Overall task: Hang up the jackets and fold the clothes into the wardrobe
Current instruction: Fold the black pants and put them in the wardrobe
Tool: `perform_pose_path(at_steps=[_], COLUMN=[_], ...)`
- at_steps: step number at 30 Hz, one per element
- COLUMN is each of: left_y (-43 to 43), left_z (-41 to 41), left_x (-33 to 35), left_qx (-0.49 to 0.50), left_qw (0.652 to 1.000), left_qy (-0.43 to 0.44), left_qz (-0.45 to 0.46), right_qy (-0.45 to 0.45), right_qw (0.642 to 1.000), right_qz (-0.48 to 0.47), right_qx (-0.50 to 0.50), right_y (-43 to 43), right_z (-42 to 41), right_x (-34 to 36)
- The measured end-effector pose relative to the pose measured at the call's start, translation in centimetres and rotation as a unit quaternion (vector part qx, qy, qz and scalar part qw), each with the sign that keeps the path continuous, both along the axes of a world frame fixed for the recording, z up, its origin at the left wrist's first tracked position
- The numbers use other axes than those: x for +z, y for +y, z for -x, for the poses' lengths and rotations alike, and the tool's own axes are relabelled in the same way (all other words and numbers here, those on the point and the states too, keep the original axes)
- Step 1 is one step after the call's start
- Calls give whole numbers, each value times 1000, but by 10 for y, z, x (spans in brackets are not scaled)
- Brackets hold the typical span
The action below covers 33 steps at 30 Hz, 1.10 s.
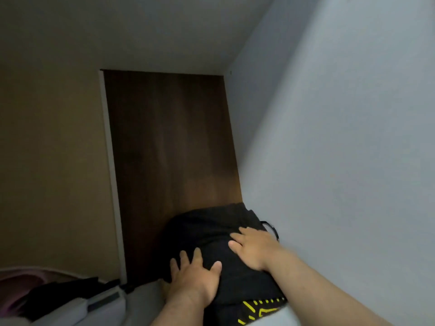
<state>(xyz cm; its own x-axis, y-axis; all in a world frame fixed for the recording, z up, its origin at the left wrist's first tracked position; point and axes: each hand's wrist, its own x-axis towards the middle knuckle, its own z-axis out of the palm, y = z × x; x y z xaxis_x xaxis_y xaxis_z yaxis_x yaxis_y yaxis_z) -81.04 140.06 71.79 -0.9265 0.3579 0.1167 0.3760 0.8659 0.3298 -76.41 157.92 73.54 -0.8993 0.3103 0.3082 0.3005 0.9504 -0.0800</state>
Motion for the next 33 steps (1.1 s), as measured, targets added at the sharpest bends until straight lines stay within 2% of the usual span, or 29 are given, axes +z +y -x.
perform_pose_path(at_steps=[3, 8, 10, 13, 16, 22, 25, 27, 30, 33], left_y=[4, 11, 11, 5, -4, -15, -7, -4, -9, -31], left_z=[2, 4, -5, -25, -44, -84, -121, -153, -195, -212], left_x=[-10, -6, -2, 3, 6, 12, 9, 2, -6, -5], left_qx=[11, 42, 47, 25, -11, -41, -78, -104, -176, -230], left_qw=[1000, 996, 992, 975, 970, 984, 989, 990, 980, 968], left_qy=[-24, -36, 14, 132, 186, 132, 108, 75, 81, 96], left_qz=[-13, 65, 120, 176, 157, 116, 70, 50, 32, -14], right_qy=[-19, -31, -8, 80, 136, 162, 180, 227, 294, 310], right_qw=[999, 999, 1000, 996, 990, 985, 979, 966, 941, 938], right_qz=[39, 39, 21, -12, 31, 32, 62, 103, 149, 130], right_qx=[-8, -14, -18, -23, -6, -45, -72, -75, -74, -82], right_y=[12, 15, 9, -8, -21, -23, -34, -46, -69, -93], right_z=[5, 16, 10, -5, -31, -116, -159, -188, -235, -276], right_x=[-20, -22, -22, -21, -14, 9, 10, 6, -2, -16])
